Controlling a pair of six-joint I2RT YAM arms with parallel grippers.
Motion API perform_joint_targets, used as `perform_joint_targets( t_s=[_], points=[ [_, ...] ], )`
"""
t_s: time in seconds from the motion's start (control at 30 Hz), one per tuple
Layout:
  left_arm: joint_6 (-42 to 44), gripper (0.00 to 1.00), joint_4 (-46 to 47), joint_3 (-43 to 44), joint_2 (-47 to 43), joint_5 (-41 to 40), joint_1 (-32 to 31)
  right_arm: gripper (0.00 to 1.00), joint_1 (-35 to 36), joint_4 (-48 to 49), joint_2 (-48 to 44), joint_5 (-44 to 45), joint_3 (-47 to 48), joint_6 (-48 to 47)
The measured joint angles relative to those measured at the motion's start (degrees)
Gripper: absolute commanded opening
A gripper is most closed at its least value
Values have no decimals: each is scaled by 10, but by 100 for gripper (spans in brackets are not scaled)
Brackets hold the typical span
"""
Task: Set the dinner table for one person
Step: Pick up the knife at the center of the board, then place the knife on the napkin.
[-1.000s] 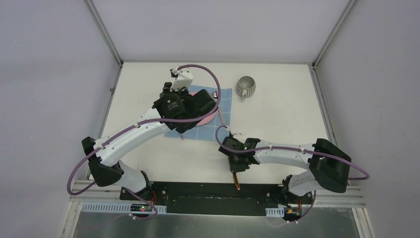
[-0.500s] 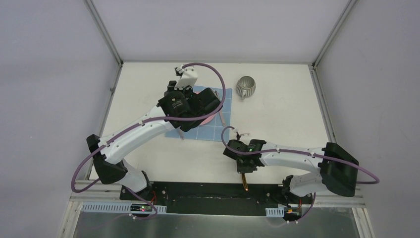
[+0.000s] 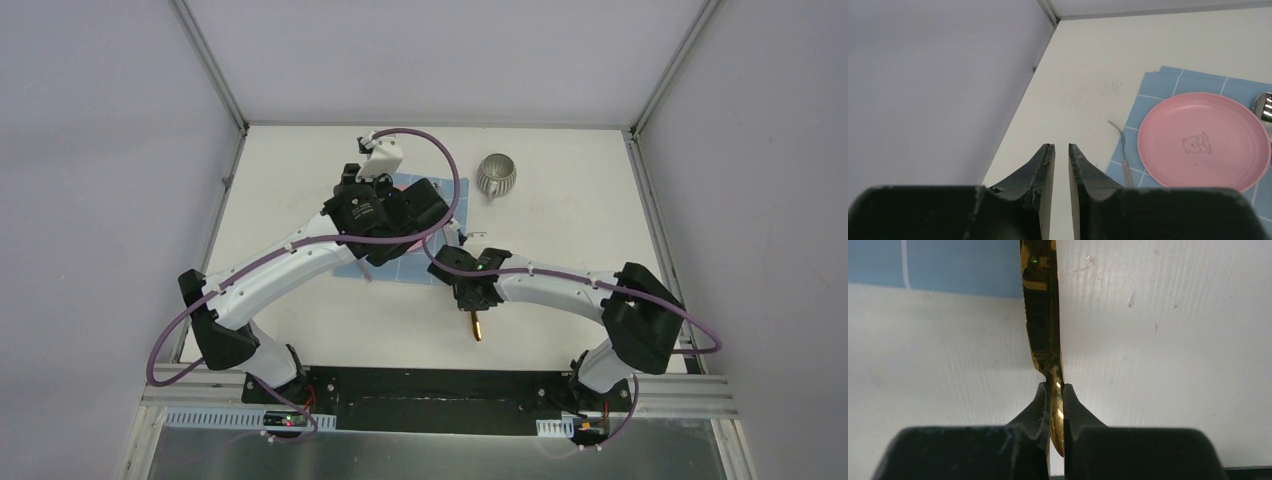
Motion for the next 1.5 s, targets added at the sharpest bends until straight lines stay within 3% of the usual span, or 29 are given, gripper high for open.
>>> perform_joint_targets(
  t_s=[0.4, 0.63, 1.17, 1.5],
  points=[
    [0, 21, 0, -7, -20, -14, 0, 0, -122, 38, 78, 11, 73, -82],
    [-1, 22, 0, -8, -20, -19, 0, 0, -132, 60, 165, 3, 188, -116],
    [-11, 23, 0, -31, -20, -29, 5, 0, -213, 67, 275, -14, 320, -167],
    [-12, 24, 0, -31, 0, -29, 17, 0, -220, 70, 337, -38, 388, -184]
  ],
)
